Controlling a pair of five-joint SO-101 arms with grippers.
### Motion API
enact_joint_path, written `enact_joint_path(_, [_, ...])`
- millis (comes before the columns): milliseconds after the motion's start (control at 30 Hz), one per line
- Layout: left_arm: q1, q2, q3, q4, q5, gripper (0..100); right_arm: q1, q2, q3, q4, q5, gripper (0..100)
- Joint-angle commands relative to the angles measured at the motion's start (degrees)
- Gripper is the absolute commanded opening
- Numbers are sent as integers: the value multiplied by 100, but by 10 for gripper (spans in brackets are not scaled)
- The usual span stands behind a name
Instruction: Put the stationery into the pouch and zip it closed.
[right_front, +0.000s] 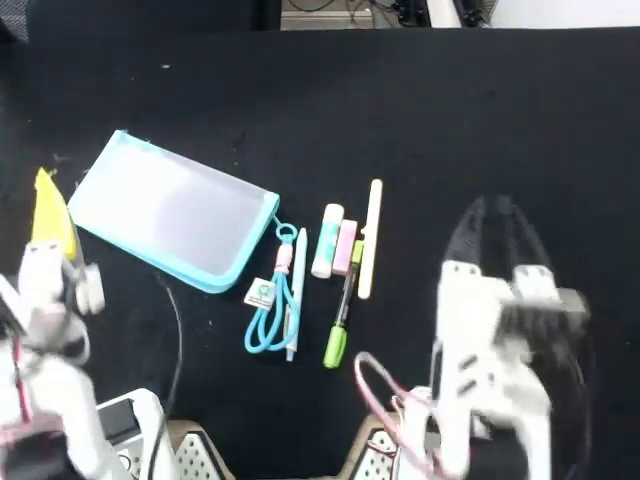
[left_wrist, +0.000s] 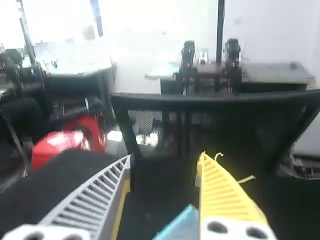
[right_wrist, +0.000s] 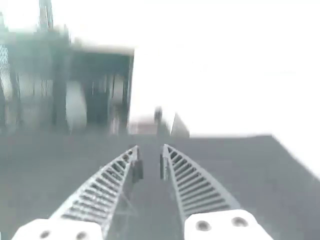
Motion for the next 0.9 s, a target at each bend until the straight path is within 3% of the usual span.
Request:
enact_joint_path(0, [31, 1679, -1024, 510, 70, 213, -26, -295, -1719, 299, 378, 115])
enact_joint_path(267, [1103, 3710, -840, 923, 97, 213, -114, 2519, -3503, 756, 325, 134])
enact_joint_path(367, [1446, 4123, -488, 782, 97, 213, -633, 3820, -3943, 1407, -70, 134])
enact_joint_path(500, [1692, 4563, 277, -97, 97, 216, -1547, 5314, -3741, 1925, -571, 137])
enact_joint_path(700, [2062, 5240, 1174, -1371, 97, 218, -2391, 6774, -2527, 615, -1037, 137])
enact_joint_path(867, [2070, 5934, 1200, -1459, 105, 293, -2479, 7266, -1218, -809, -1152, 135])
